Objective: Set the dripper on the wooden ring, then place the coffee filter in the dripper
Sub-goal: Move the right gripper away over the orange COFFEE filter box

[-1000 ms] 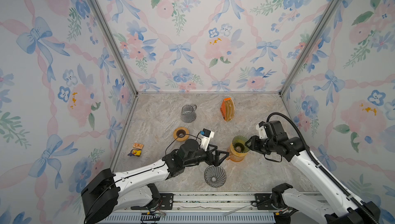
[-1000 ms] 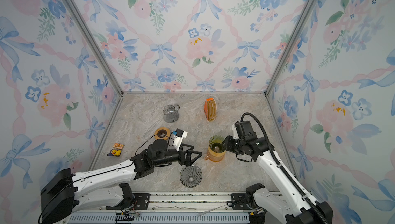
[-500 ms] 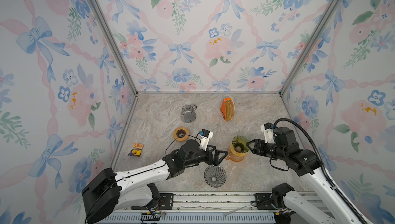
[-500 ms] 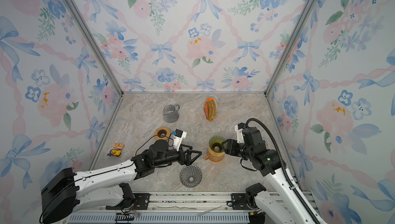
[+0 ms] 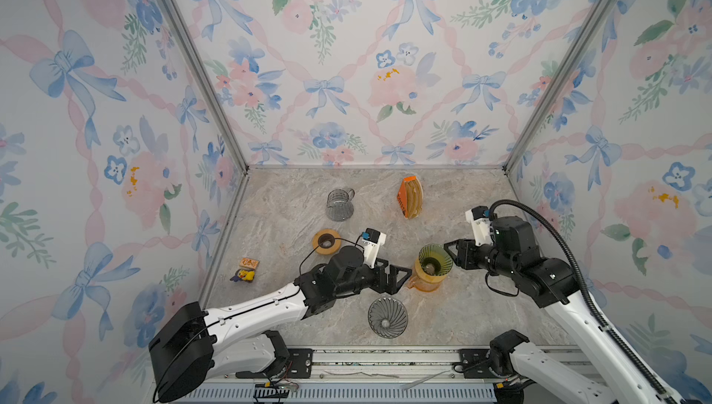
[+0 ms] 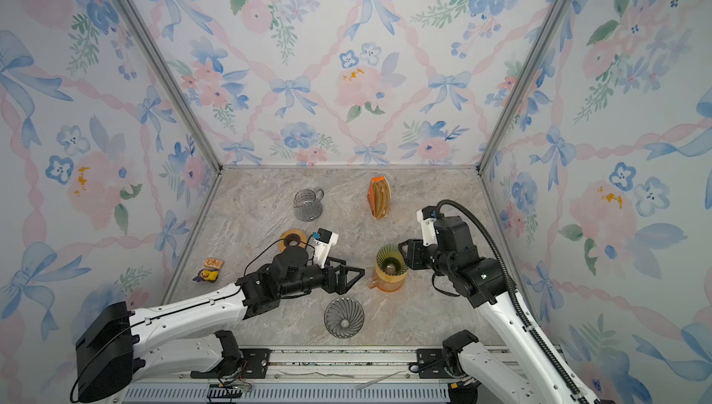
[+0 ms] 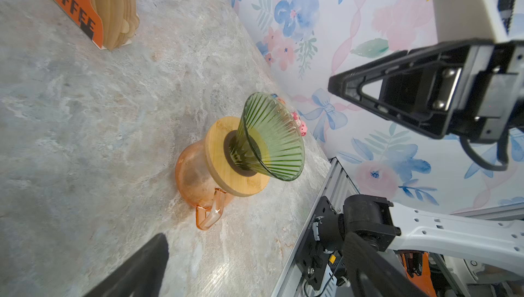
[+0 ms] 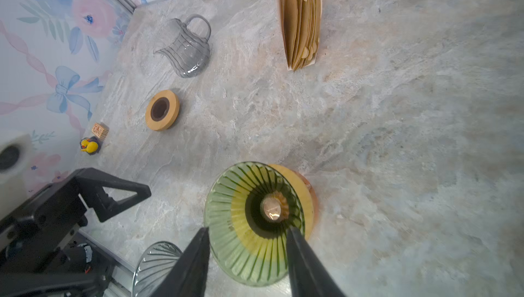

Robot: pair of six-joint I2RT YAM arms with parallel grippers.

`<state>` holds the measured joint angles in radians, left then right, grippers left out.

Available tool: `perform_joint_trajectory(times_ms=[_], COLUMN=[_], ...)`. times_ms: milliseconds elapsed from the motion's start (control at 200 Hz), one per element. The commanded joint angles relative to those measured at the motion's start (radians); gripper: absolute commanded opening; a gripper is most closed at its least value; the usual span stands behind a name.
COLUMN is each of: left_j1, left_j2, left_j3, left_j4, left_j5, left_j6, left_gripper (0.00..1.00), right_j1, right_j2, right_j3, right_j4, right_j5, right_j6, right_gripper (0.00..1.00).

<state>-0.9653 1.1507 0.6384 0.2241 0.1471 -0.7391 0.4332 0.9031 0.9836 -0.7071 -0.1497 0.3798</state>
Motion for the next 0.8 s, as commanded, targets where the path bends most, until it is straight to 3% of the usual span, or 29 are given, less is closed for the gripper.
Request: perform_joint_trajectory(times_ms=[0,475,795], left_j1=[0.012,0.049,0.074], left_j2=[-0.013,-0.02,0.01], left_j3=[0.044,0.089,0.142], left_j4=[-0.035,-0.124,-0.139], left_j5=[-0.023,-0.019,-0.011], left_j6=[0.026,0.05,0.069], left_gripper=[0.98,0.98,0.98], right_j1=[0.007,-0.078,-0.176], right_j2=[0.105,0.59,0.812], right_j3=[0.092,0.447,0.56], right_j4=[0.064,0.151,0.177], right_j5=[-0.015,-0.108,-0.142], right_j6=[-0.029,-0.069,-0.152], right_gripper=[0.45,0.42,0.42])
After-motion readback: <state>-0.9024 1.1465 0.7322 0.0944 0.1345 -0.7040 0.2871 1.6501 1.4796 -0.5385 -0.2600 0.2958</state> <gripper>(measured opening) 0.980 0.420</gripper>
